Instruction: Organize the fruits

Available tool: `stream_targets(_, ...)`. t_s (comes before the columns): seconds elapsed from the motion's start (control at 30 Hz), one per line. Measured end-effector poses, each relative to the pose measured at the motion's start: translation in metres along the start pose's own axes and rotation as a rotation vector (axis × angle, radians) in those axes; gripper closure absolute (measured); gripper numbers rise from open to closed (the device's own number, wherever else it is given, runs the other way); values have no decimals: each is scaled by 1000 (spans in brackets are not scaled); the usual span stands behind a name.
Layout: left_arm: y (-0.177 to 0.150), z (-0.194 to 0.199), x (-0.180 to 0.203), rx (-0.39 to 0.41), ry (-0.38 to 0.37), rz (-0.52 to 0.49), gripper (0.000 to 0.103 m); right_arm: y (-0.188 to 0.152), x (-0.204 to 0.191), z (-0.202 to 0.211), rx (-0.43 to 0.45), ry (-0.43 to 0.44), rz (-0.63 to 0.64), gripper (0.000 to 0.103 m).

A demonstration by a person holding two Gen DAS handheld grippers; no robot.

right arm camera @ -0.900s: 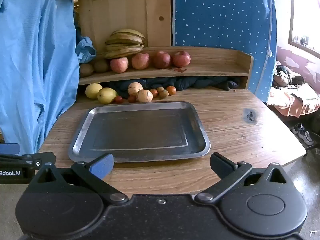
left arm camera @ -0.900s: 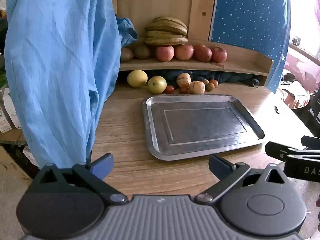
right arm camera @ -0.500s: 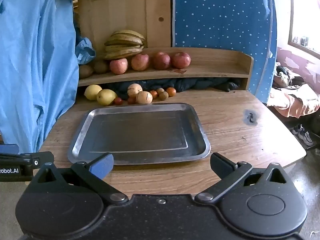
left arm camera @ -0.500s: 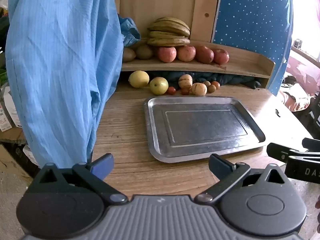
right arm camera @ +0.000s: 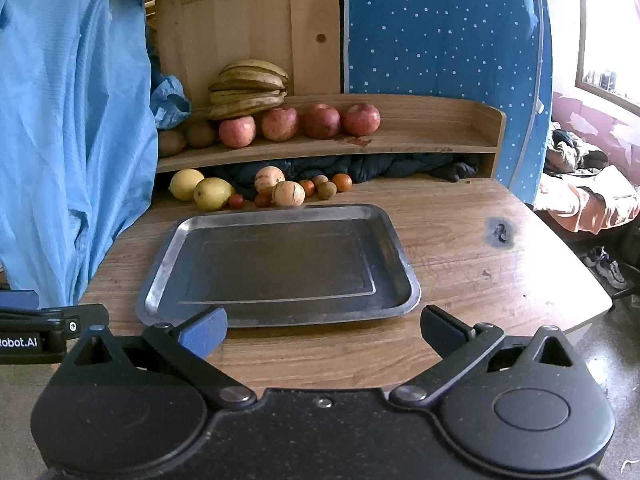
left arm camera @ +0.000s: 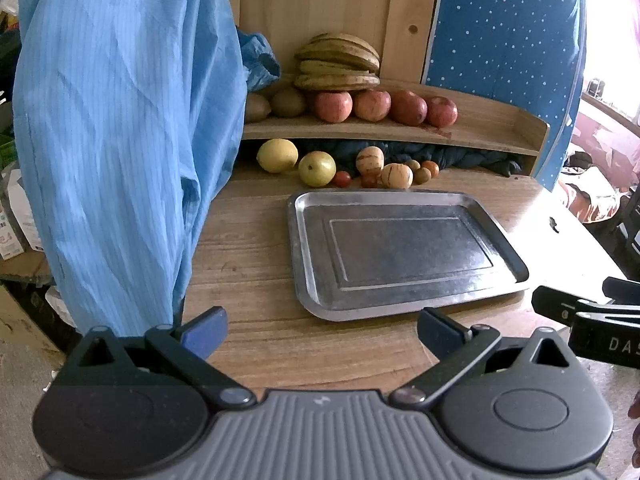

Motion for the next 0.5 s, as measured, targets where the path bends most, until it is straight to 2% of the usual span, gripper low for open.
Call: stream_targets(0.5, -3, -2, -1, -9, 1, 4, 0, -1, 2, -2, -9, 1, -9, 1)
Point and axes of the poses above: each gripper's, at about its wrist camera, not at the fingertips, and z roughly against the way its jaws point, x to its right, y to its top, the point moved 4 cm from there along -z, roughly the way its jaws point, and after that the axes turned 4 degrees about x, right-handed, at the moved point
